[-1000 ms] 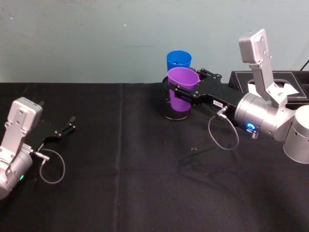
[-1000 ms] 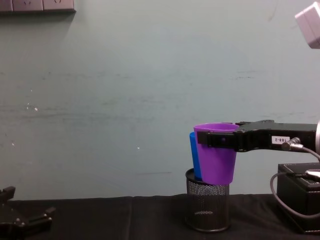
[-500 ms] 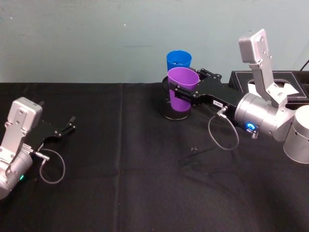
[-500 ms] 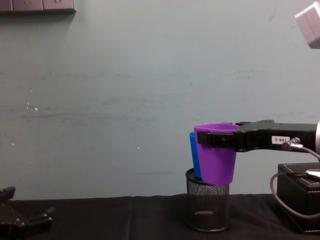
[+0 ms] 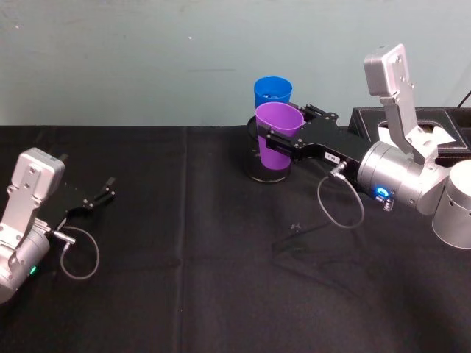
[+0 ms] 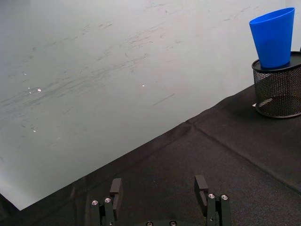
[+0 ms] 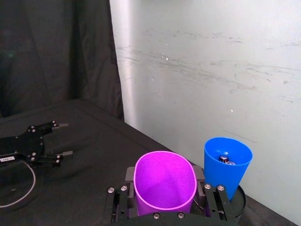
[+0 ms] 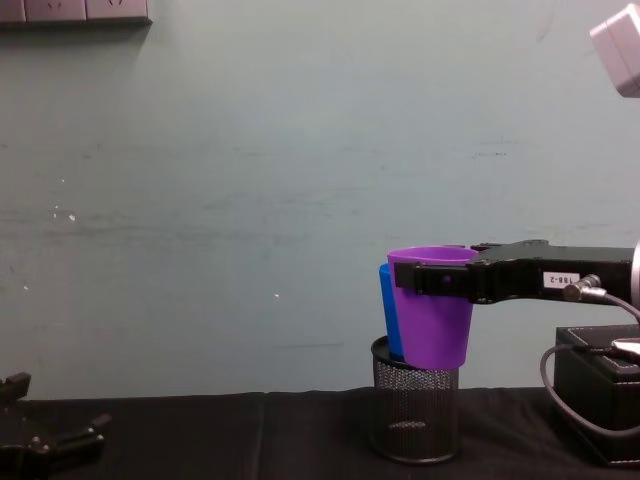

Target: Pick up one cup with a gripper and tap it against the other cup.

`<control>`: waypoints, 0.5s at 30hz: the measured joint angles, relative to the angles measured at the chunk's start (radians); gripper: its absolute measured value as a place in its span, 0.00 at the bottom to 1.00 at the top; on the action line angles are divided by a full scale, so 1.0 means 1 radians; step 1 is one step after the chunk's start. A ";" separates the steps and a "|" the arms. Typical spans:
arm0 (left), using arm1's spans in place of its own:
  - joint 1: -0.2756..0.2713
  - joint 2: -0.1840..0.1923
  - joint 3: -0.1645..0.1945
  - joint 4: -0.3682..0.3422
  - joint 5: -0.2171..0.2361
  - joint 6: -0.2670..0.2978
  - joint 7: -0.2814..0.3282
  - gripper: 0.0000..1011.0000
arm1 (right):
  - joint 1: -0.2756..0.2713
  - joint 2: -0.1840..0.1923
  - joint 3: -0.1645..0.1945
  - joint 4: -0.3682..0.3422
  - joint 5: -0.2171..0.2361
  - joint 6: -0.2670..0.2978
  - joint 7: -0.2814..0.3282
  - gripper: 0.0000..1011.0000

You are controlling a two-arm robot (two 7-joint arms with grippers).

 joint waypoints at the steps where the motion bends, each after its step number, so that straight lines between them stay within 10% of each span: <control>1: 0.000 0.000 0.000 0.000 0.000 0.000 0.000 0.99 | 0.000 0.000 0.000 0.000 0.000 0.000 0.000 0.71; 15: 0.000 0.000 0.000 0.000 0.000 0.000 0.000 0.99 | 0.060 -0.060 -0.016 0.150 -0.029 -0.074 -0.009 0.71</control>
